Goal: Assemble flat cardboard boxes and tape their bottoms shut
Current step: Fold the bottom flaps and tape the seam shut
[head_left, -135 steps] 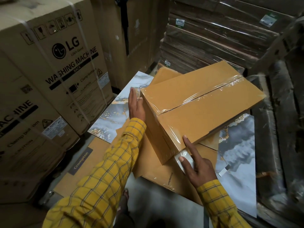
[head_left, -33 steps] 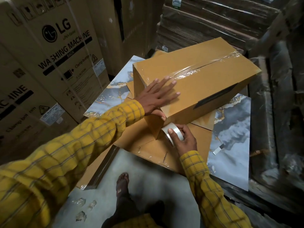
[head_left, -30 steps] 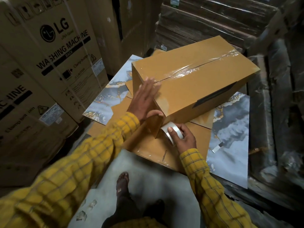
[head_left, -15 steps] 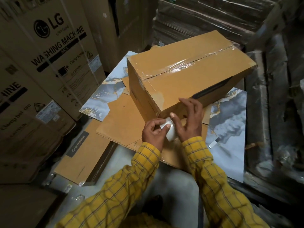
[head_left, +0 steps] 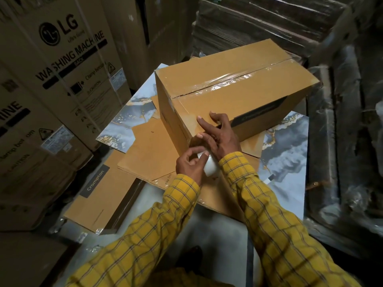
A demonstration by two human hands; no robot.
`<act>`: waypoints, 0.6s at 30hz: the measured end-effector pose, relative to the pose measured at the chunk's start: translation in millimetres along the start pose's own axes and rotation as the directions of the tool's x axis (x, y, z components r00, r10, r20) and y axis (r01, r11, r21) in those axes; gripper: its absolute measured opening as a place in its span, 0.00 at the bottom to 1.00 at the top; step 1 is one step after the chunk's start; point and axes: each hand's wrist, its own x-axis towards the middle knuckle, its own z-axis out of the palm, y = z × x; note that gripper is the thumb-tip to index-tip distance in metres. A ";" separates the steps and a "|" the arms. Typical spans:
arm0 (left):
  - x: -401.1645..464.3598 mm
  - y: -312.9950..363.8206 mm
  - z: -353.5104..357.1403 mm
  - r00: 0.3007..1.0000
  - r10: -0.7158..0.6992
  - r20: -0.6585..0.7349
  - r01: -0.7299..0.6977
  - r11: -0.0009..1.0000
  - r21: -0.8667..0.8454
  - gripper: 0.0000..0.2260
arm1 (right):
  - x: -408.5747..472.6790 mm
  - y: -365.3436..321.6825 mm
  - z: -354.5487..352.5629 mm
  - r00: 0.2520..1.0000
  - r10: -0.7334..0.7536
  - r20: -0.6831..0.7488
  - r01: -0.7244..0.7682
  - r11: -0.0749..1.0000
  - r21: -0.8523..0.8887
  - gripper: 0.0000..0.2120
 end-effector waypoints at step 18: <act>0.6 -15.8 3.4 0.996 0.076 0.050 -0.072 0.995 -0.070 0.05 | -79.3 132.8 7.1 0.315 0.862 -0.398 -0.691 0.496 0.527 0.04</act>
